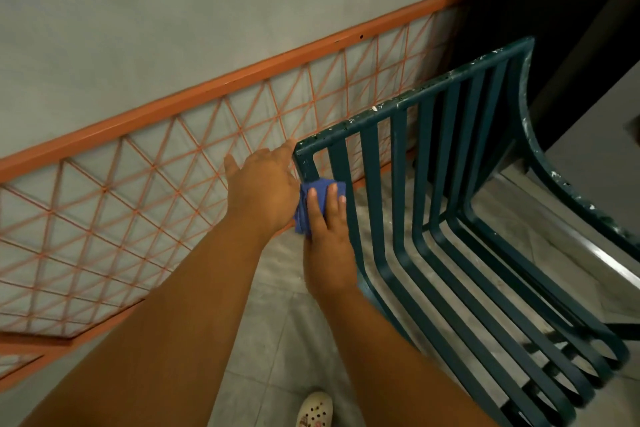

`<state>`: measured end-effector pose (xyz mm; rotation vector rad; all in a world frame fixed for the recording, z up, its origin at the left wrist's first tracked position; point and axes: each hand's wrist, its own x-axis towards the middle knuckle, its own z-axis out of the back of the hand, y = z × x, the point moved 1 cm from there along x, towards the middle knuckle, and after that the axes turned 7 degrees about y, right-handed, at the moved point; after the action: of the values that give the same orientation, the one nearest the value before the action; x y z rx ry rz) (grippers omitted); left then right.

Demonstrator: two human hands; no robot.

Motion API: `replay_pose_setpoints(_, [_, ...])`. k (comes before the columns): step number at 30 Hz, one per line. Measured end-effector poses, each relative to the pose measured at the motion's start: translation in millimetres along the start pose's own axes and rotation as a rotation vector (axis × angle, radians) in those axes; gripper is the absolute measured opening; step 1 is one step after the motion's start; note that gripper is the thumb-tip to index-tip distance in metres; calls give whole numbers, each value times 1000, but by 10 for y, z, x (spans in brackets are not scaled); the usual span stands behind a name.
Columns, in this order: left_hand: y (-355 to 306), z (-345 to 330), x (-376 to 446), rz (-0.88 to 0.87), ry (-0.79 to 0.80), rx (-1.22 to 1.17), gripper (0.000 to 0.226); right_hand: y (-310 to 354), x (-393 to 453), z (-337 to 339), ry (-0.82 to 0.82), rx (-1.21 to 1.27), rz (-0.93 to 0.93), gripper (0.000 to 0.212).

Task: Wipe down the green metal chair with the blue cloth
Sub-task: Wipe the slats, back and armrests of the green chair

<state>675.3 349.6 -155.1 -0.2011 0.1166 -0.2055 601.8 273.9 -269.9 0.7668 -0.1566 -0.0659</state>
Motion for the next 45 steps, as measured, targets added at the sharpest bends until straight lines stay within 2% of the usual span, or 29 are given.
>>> replay_pose_setpoints(3, [9,-19,-1,7,-2,-13,55,-334,-168,-66,129,-75,-109,79])
replay_pose_setpoints(5, [5,-21,-4,8,-1,-23,56,-321,-48,-3,127,-56,-246,69])
replay_pose_setpoints(6, [-1,-20,-12,8,1,-22,56,-236,35,19,134,-45,-251,66])
replay_pose_setpoints(9, [-19,-14,-24,0,5,-14,58,35,166,48,-4,97,-96,71])
replay_pose_setpoints(11, [-14,-13,-20,3,0,-16,56,25,35,20,-55,19,23,82])
replay_pose_setpoints(13, [-10,-27,-15,1,-3,-13,56,-241,-176,-89,-33,-112,69,96])
replay_pose_setpoints(15, [1,-40,-8,2,-8,-17,56,-498,-294,-135,43,-162,43,99])
replay_pose_setpoints(18, [0,-38,-6,2,-10,-33,56,-450,-116,21,104,16,-169,74])
replay_pose_setpoints(19, [-3,-35,-6,4,-6,-35,57,-345,-8,58,72,83,-193,71])
replay_pose_setpoints(21, [-6,-34,-3,3,-2,-30,58,-110,140,74,-65,149,-45,74])
replay_pose_setpoints(23, [16,-31,1,2,-1,-33,57,-70,161,4,-109,147,38,77])
replay_pose_setpoints(26, [36,-30,11,-3,-8,-56,54,-284,-2,24,-26,227,-89,67])
replay_pose_setpoints(30, [31,-54,6,9,-8,-80,55,-350,190,282,77,309,-116,33])
replay_pose_setpoints(34, [26,-62,1,22,-23,-100,58,-63,503,299,68,579,-46,40])
replay_pose_setpoints(38, [45,-69,11,9,-15,-95,58,-209,162,74,15,432,-152,59])
replay_pose_setpoints(41, [73,-67,24,0,2,-87,59,-188,90,12,-22,350,-248,64])
replay_pose_setpoints(43, [79,-54,22,-4,9,-84,60,-64,152,38,-144,285,-118,65])
replay_pose_setpoints(45, [73,-38,9,-13,2,-80,60,-6,198,23,-224,78,43,65])
